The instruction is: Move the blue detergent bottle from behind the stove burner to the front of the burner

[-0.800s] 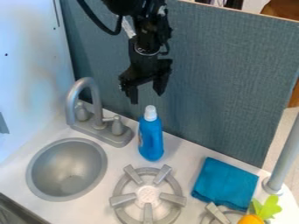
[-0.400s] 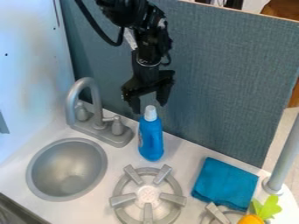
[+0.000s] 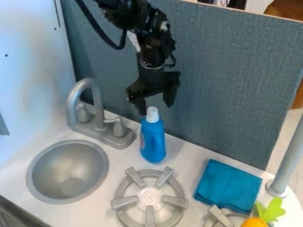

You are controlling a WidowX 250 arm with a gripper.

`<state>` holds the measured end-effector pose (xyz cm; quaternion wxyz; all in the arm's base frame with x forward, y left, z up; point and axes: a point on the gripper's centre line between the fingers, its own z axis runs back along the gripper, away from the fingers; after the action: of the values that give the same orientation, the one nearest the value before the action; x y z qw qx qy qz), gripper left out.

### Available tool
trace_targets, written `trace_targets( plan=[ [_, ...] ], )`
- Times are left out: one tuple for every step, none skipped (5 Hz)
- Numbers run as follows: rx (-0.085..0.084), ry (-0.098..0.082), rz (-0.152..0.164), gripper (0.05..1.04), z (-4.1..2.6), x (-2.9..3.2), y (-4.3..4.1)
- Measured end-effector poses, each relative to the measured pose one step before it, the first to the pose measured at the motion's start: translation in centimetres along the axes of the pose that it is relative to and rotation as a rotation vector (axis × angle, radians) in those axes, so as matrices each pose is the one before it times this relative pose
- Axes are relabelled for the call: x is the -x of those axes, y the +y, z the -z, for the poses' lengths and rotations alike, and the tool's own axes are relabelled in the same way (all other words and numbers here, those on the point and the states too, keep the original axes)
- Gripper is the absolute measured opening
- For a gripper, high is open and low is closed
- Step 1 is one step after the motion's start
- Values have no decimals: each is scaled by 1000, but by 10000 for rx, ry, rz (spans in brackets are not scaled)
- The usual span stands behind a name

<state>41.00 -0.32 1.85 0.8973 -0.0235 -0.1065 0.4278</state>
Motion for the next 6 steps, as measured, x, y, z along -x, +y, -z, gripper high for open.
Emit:
trace_targets(
  plan=[
    [-611,132,-6,1004,1582,301,940],
    [-393,-78,-77,950,640,-412,155],
    [-344,142,-24,723,981,-75,-42],
    [-91,-33,8,515,-29,-98,88],
    [-25,139,-26,506,-62,214,44],
    [475,661,39,506,-1382,551,-338]
  ],
)
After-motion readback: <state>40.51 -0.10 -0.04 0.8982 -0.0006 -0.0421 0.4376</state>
